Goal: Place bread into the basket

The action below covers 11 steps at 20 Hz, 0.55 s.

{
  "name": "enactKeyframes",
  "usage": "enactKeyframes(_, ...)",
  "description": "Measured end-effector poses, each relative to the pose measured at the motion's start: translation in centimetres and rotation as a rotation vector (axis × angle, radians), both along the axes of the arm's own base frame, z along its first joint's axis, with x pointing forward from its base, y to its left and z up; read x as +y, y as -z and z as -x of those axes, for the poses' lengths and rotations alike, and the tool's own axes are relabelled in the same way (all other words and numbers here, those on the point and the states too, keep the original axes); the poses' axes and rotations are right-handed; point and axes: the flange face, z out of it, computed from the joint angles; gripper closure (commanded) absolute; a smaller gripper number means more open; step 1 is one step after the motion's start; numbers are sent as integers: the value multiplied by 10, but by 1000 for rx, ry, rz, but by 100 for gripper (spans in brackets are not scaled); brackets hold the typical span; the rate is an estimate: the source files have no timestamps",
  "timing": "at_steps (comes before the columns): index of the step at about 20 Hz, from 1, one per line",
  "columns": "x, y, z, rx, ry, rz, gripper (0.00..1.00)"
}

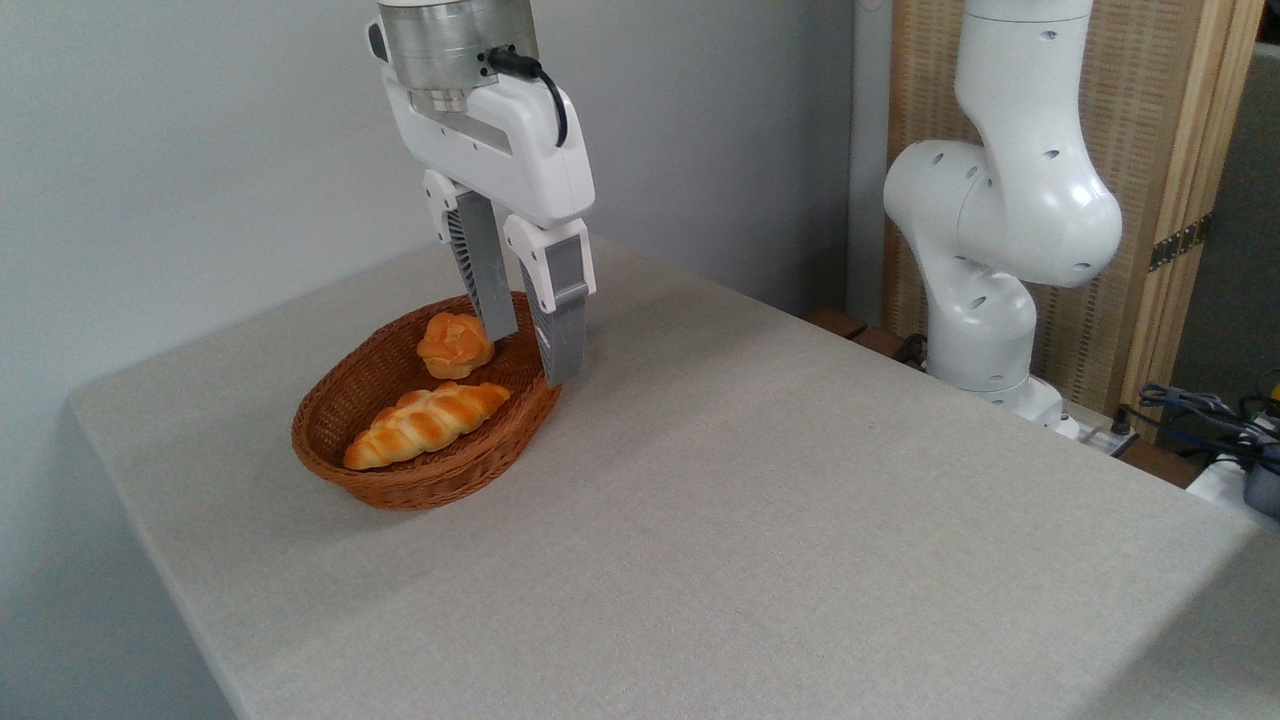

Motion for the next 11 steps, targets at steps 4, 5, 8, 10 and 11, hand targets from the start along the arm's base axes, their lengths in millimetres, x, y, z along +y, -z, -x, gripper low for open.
enactKeyframes(4, -2, -3, -1, -7, 3, 0, 0)
enactKeyframes(5, -2, -5, -1, -9, 3, 1, 0)
enactKeyframes(8, -1, -7, -1, -10, 3, 1, 0)
enactKeyframes(10, -1, -7, 0, -6, 1, 0, 0)
enactKeyframes(11, 0, -7, 0, -5, 1, 0, 0)
